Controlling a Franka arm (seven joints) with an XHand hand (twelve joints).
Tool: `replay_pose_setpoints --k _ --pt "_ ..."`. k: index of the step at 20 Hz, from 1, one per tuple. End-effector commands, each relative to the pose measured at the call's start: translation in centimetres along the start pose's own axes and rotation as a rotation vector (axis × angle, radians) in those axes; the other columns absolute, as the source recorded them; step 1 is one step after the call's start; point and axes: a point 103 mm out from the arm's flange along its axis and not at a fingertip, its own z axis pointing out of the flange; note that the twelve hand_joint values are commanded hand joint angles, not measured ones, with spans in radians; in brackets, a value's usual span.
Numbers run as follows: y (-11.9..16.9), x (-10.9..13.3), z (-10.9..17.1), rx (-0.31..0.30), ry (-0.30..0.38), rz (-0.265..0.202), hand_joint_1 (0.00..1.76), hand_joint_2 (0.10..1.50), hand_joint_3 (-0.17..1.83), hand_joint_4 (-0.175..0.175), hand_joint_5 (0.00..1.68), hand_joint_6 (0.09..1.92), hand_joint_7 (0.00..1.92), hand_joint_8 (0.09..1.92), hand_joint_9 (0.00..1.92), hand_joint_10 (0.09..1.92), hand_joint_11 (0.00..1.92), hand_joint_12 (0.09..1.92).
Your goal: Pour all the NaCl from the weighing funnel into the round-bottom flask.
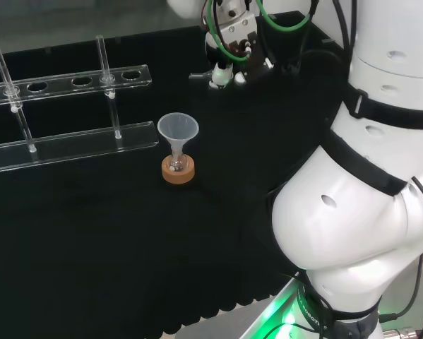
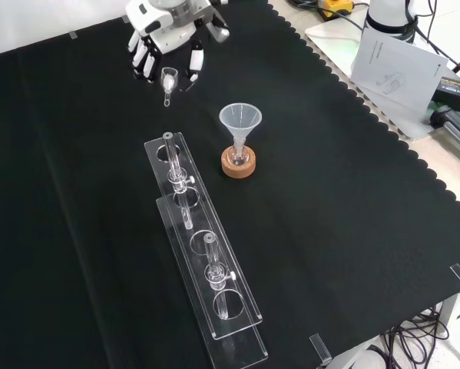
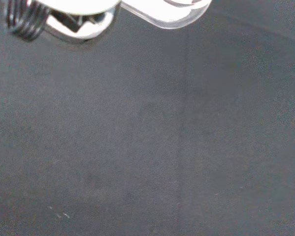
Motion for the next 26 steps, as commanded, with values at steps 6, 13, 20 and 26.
replay_pose_setpoints --k 6,13,20,26 --pt "-4.1 -0.2 -3.0 0.012 -0.032 0.024 1.1 0.7 0.64 0.175 1.19 0.81 0.69 0.68 1.03 0.39 0.75 1.11" --pt "-8.0 1.2 -4.7 -0.002 -0.059 0.039 1.1 0.7 0.64 0.175 1.19 0.81 0.7 0.68 1.04 0.39 0.76 1.11" --pt "-9.6 2.1 -5.1 0.006 -0.054 0.037 1.1 0.7 0.64 0.175 1.19 0.81 0.7 0.68 1.04 0.39 0.76 1.1" --pt "-11.4 3.9 -5.8 -0.002 -0.081 0.036 1.1 0.7 0.64 0.175 1.19 0.81 0.71 0.68 1.05 0.38 0.77 1.1"
